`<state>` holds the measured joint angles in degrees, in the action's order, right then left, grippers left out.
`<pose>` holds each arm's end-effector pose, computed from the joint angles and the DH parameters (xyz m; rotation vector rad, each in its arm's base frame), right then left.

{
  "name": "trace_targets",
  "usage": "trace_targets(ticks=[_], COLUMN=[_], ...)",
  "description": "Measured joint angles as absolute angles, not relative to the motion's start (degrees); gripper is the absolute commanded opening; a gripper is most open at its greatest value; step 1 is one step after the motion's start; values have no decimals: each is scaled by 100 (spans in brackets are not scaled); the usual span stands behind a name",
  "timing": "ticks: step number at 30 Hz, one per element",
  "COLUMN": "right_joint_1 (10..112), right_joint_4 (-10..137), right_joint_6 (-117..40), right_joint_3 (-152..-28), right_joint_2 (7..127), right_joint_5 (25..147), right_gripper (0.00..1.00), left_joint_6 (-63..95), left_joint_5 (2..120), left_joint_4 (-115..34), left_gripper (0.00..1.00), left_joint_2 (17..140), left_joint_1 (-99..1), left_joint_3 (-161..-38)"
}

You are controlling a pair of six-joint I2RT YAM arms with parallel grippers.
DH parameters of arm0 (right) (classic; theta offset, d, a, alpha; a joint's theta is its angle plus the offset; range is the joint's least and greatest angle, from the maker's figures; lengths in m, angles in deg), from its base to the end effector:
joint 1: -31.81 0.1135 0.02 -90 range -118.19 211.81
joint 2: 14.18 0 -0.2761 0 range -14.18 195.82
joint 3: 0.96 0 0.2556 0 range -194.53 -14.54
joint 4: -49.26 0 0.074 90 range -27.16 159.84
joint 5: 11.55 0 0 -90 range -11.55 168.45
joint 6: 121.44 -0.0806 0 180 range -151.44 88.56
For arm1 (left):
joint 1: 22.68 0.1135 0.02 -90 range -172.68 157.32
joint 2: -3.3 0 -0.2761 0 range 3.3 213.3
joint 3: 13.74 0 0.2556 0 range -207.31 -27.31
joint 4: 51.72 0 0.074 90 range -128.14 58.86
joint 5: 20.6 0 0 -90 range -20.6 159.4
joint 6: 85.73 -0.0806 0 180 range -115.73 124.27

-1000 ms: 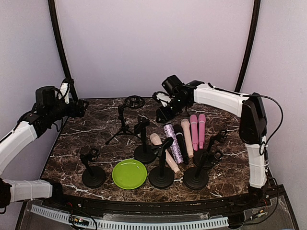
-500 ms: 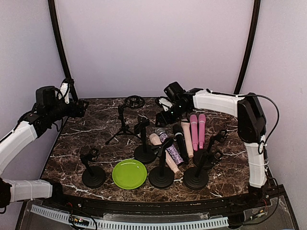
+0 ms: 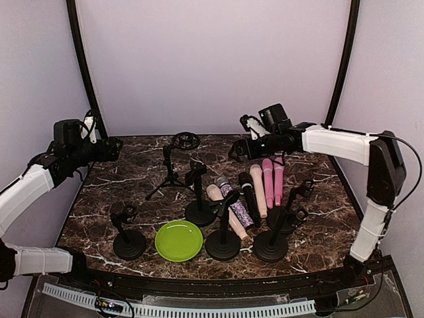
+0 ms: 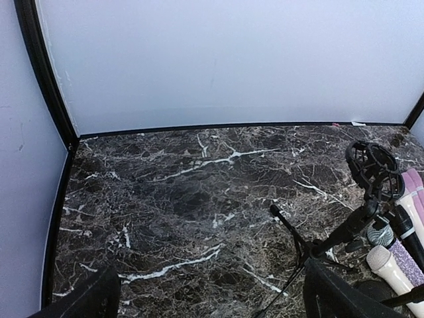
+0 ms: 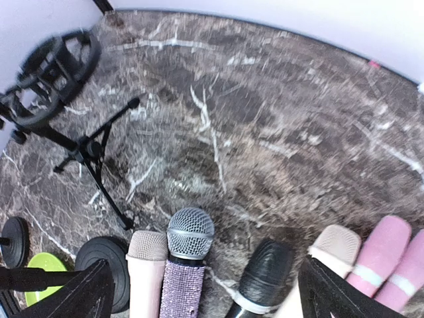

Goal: Remove the microphone from the stand
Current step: Reset both arms

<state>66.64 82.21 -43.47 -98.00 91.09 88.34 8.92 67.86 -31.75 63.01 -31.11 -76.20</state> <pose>0.3706 0.2747 0.2423 -0.5559 2.2891 0.6116 0.2803 -0.0437 0.3184 0.0804 1.8735 -0.1824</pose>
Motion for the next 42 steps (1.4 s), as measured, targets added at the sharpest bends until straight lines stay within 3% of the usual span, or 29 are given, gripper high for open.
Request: trace_targets(ticks=[8,13,19,24,28,33,42], right_joint_1=[5422,4178,2930,2799,2786,2760,2760], right_joint_4=[6462,5544,4466,2888,1763,895,-45], right_joint_6=[-4708,-5010,-5014,-4710,-4494,-4218,-4026], right_joint_3=[-8224,-6847,-5210,-3699,-2996,-2696,-2436], right_joint_2=[7612,7155,6198,5317,5494,5597,6073], right_joint_5=[8591,8467,7940,7439,7278,7114,6946], right_gripper=[99,99,99,99,99,99,99], left_joint_6=[1427,1652,1423,1113,944,892,946], left_joint_5=[6812,6790,6910,6694,6322,5942,5903], left_joint_4=[-4128,-5376,-6729,-8049,-8705,-8781,-9529], left_gripper=[98,99,99,99,99,99,99], left_joint_2=[6941,7149,7083,7000,7501,8071,7907], left_joint_1=[-2283,-1480,-1299,-1284,-1281,-1281,-1281], left_joint_3=[-7307,-5937,-4787,-4085,-4013,-4254,-3928])
